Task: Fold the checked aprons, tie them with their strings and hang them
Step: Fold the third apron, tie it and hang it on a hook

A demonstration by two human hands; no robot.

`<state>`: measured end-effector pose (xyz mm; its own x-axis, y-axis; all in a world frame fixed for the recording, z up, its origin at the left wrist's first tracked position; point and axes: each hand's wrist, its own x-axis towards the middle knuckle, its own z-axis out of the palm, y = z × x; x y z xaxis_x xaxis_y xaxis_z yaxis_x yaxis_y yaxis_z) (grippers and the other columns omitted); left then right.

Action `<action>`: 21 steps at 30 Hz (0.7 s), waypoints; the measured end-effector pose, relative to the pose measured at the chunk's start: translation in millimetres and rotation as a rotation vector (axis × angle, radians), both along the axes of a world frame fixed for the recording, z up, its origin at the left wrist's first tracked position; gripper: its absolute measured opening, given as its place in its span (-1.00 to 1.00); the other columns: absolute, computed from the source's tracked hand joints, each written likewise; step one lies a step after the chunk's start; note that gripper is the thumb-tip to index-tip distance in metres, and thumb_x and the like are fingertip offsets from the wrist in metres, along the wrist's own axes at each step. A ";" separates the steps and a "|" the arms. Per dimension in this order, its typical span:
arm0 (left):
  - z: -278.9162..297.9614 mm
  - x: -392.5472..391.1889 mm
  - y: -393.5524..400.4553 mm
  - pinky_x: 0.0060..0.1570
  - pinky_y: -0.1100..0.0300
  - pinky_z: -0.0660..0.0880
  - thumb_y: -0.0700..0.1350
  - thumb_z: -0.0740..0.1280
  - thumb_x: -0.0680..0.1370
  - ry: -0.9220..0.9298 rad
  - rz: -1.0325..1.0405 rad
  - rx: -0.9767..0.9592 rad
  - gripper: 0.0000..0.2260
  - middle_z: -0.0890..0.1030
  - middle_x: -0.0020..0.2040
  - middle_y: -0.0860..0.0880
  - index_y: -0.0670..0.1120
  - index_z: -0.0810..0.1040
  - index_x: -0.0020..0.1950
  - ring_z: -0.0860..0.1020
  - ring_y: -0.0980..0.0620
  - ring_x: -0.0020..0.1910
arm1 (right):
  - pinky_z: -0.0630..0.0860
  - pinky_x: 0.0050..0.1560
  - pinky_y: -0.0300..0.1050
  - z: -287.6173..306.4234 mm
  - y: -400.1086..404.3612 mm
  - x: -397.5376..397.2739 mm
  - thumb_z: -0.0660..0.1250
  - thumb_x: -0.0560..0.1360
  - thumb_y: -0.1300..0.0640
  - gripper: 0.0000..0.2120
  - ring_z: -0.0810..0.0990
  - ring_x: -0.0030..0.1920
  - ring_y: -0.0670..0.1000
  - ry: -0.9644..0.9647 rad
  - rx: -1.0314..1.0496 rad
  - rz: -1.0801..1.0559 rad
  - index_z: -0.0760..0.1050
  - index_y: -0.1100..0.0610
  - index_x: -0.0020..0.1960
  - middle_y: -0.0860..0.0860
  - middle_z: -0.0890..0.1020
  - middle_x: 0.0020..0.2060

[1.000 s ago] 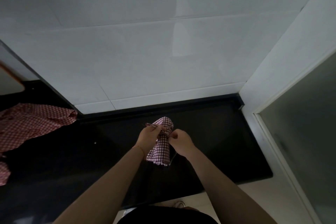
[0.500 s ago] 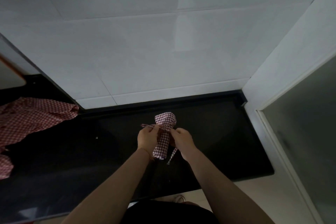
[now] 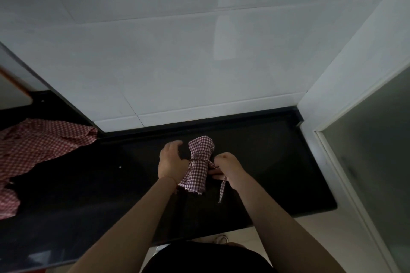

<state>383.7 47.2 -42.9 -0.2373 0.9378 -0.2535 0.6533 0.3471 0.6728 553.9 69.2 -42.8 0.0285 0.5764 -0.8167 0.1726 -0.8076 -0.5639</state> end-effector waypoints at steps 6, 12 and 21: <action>11.3 6.0 8.9 0.55 -0.08 -0.11 -0.02 0.17 0.59 0.603 -0.630 0.084 -0.71 0.48 0.27 0.01 -0.02 0.48 0.28 0.33 0.02 0.39 | 0.53 -0.15 -0.09 8.4 -3.1 -2.3 0.34 0.56 0.05 -0.80 0.67 -0.12 0.00 -0.038 0.120 0.335 0.53 0.13 0.12 0.04 0.67 -0.06; 15.3 4.2 13.2 0.53 -0.13 0.00 -0.02 0.15 0.60 0.752 -0.707 -0.033 -0.75 0.50 0.19 -0.02 -0.06 0.56 0.13 0.38 -0.02 0.31 | 0.51 -0.18 -0.15 6.3 -2.9 0.2 0.29 0.60 0.14 -0.87 0.53 -0.28 -0.05 -0.128 0.258 0.405 0.57 0.17 0.04 0.05 0.62 -0.17; 21.2 -0.5 5.8 -0.18 0.19 0.60 -0.09 0.28 0.62 -0.237 -0.231 -0.275 -0.80 0.63 -0.15 -0.14 -0.18 0.59 -0.08 0.60 0.07 -0.26 | 0.54 -0.01 -0.12 5.3 -0.9 -0.3 0.29 0.60 0.14 -0.89 0.58 -0.16 -0.08 -0.173 0.343 0.345 0.55 0.09 0.09 0.01 0.62 -0.13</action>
<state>383.2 53.0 -21.7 0.0657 0.8494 -0.5236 0.5731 0.3974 0.7166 553.6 68.3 -37.5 -0.0927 0.8098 -0.5794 0.5104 -0.4609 -0.7259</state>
